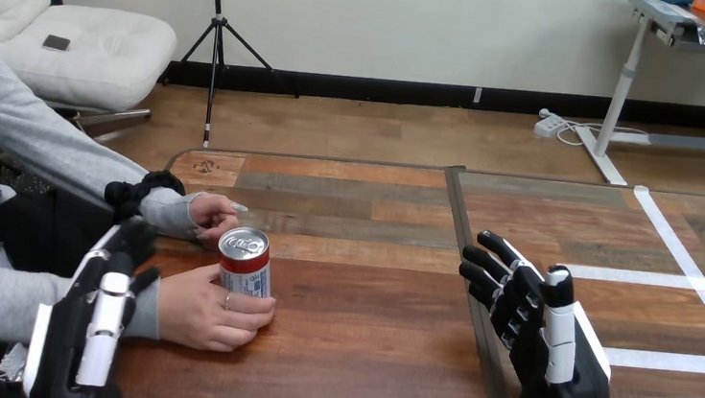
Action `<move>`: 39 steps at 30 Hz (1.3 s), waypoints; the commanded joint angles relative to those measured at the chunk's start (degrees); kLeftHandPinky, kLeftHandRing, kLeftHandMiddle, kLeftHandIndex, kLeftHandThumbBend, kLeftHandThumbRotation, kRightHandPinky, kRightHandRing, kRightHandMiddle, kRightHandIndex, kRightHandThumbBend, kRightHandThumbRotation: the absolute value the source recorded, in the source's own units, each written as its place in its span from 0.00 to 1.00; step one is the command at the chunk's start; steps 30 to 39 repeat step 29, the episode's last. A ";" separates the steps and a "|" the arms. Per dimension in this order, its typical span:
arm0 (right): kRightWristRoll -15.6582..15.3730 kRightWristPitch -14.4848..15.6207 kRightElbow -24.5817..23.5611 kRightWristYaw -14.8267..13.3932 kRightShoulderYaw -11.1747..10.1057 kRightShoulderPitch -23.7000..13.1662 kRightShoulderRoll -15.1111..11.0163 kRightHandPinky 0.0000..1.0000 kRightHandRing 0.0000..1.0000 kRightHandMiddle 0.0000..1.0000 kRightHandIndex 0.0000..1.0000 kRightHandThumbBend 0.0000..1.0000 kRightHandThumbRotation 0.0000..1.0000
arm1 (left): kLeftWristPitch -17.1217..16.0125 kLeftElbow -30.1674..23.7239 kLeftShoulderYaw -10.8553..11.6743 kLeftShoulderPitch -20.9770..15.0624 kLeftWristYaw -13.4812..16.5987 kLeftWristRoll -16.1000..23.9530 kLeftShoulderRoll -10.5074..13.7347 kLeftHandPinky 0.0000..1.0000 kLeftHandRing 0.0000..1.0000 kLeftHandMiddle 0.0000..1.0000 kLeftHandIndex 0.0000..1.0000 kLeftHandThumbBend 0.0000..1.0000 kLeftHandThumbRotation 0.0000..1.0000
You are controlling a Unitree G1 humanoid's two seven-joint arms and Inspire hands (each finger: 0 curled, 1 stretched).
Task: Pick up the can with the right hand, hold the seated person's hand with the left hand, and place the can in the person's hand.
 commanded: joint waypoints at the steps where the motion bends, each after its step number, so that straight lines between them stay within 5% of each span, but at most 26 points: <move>1: 0.80 0.16 -0.50 0.61 -0.67 -3.55 0.23 0.95 0.88 0.87 0.88 0.92 1.00 | -0.22 -3.25 0.74 -3.69 -1.45 -0.20 -0.21 0.90 0.91 0.87 0.86 0.35 0.83; 39: -0.58 1.64 -1.31 0.02 -0.22 -3.49 -0.56 0.93 0.88 0.87 0.87 0.90 1.00 | 1.56 -4.96 1.63 -3.33 -0.74 2.58 -0.39 0.85 0.89 0.85 0.84 0.38 0.82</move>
